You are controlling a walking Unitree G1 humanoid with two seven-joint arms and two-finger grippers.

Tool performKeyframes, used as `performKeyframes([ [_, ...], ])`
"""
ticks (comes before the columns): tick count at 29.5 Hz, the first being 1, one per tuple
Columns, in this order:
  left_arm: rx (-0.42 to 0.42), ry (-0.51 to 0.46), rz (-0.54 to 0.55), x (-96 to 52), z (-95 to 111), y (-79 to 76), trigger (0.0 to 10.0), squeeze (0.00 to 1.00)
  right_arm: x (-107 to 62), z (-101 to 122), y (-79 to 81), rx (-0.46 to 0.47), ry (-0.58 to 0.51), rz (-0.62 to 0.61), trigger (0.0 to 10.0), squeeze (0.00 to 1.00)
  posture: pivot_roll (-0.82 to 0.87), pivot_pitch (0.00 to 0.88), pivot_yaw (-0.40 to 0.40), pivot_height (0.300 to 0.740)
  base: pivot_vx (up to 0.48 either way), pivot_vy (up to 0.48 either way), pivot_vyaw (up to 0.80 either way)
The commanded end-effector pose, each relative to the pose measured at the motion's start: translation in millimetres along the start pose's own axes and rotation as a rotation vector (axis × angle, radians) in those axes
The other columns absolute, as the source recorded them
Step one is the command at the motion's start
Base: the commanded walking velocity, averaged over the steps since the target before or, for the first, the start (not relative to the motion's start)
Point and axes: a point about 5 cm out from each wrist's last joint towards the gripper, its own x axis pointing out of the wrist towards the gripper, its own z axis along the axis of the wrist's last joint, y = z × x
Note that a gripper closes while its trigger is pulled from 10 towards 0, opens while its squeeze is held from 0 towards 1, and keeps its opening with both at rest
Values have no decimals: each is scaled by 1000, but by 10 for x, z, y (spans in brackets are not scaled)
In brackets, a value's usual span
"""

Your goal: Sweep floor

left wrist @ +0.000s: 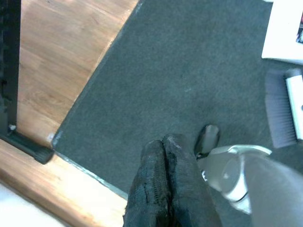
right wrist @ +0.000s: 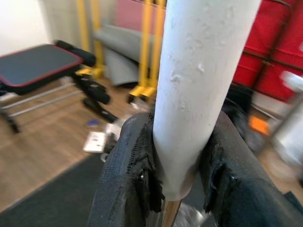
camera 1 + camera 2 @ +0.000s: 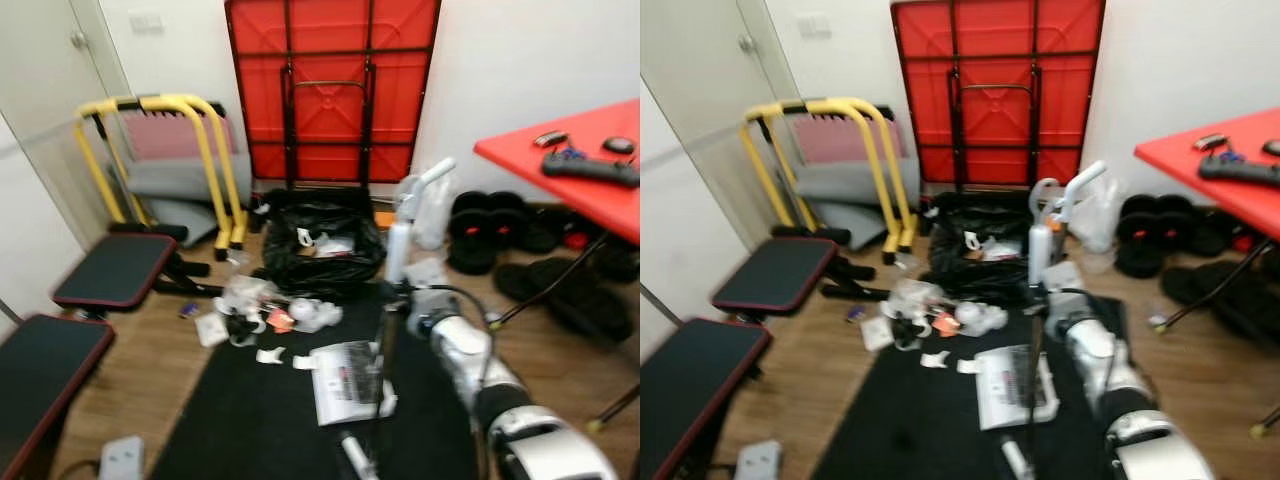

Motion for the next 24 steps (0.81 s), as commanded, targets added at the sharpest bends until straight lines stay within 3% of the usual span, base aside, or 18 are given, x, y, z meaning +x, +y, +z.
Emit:
performKeyframes([
  [1, -14, -19, -25, 1, 18, -25, 10000, 0, 53, 188, 3, -138, -68, 64, 10000, 0, -95, 0, -10, 740, 0, 0, 800],
  [10, -25, -141, -58, 35, 286, -61, 10000, 0, 102, 352, 97, -108, -148, 149, 10000, 0, -102, 0, -8, 740, 0, 0, 800],
  [13, 7, -316, -115, 45, 698, -110, 10000, 0, 124, 485, 120, -87, -203, 181, 10000, 0, -103, 0, -7, 740, 0, 0, 798],
  [15, 7, -316, -115, 45, 698, -110, 10000, 0, 124, 485, 120, -87, -203, 181, 10000, 0, -103, 0, -7, 740, 0, 0, 794],
  [16, 17, -386, -141, 33, 860, -135, 10000, 0, 133, 524, 111, -77, -216, 173, 10000, 0, -102, 0, -6, 740, 0, 0, 0],
  [17, 17, -386, -141, 33, 860, -135, 10000, 0, 133, 524, 111, -77, -216, 173, 10000, 0, -102, 0, -6, 740, 0, 0, 0],
  [20, 81, -630, -261, -95, 1366, -271, 10000, 0, 154, 609, 86, -60, -245, 142, 10000, 0, -102, 0, -2, 740, 0, 0, 0],
  [21, 81, -630, -261, -95, 1366, -271, 10000, 0, 154, 609, 86, -60, -245, 142, 10000, 0, -102, 0, -2, 740, 0, 0, 0],
  [24, 132, -800, -392, -324, 1613, -496, 10000, 0, 155, 678, 106, -28, -278, 136, 10000, 0, -103, 0, 1, 740, 0, 0, 0],
])
